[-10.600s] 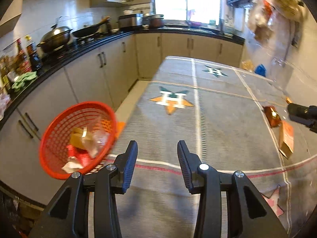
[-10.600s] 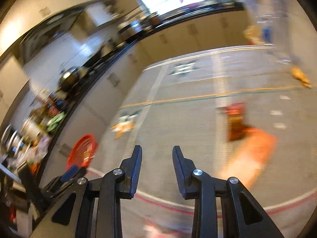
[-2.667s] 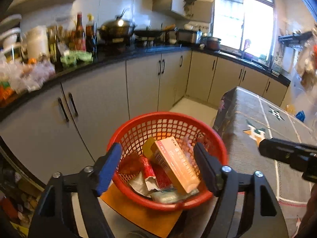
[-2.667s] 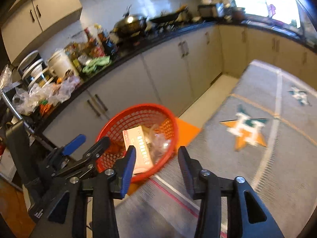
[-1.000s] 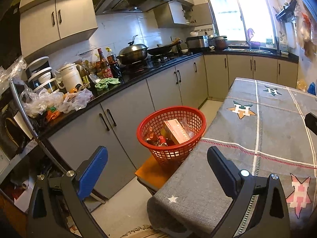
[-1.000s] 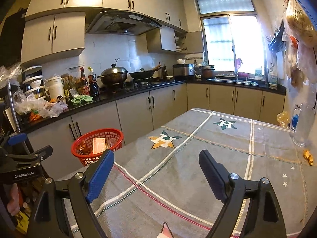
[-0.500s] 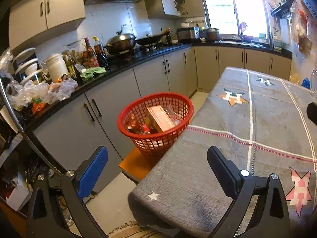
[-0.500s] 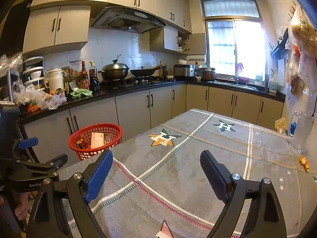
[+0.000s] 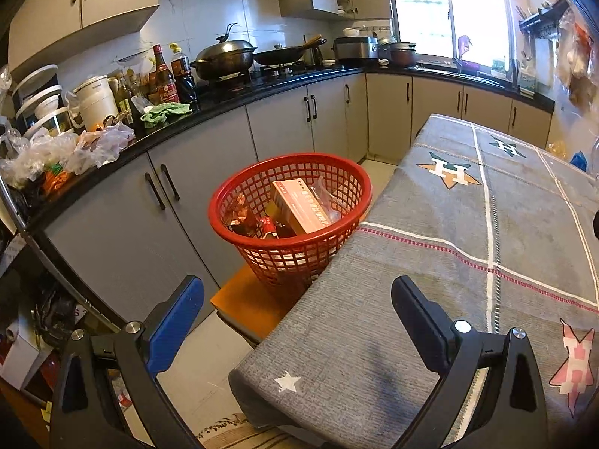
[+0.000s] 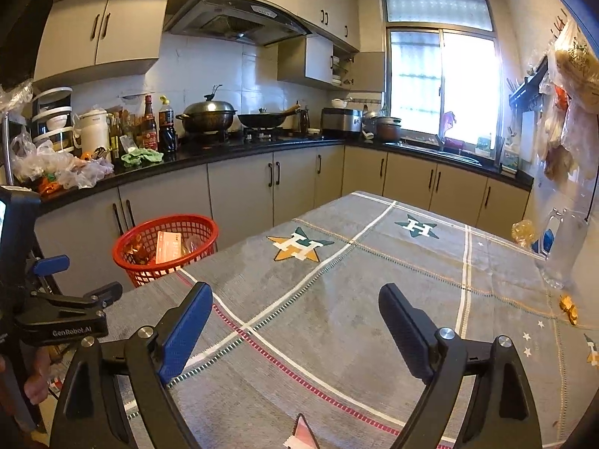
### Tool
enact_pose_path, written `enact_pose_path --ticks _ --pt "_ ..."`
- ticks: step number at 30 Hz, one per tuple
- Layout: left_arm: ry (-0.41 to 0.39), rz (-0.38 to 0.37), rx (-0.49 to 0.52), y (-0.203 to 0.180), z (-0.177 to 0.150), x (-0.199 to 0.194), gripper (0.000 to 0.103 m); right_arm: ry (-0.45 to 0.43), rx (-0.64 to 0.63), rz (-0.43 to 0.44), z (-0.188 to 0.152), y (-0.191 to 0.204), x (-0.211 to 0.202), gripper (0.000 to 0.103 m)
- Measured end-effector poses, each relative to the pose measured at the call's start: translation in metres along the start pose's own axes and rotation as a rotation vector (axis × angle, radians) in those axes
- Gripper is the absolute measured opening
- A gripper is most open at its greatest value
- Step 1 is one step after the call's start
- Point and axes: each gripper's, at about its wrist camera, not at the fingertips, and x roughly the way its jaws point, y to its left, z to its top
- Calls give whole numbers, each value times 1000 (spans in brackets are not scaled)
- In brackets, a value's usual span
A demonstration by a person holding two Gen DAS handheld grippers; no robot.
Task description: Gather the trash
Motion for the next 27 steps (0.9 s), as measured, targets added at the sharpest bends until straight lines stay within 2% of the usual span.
enact_pose_path --ticks 10,27 --pt "5 -2 -21 6 1 4 100 17 -6 -8 -2 0 5 93" --pt "-8 -17 2 -2 0 -3 100 28 28 -8 -3 -5 6 93"
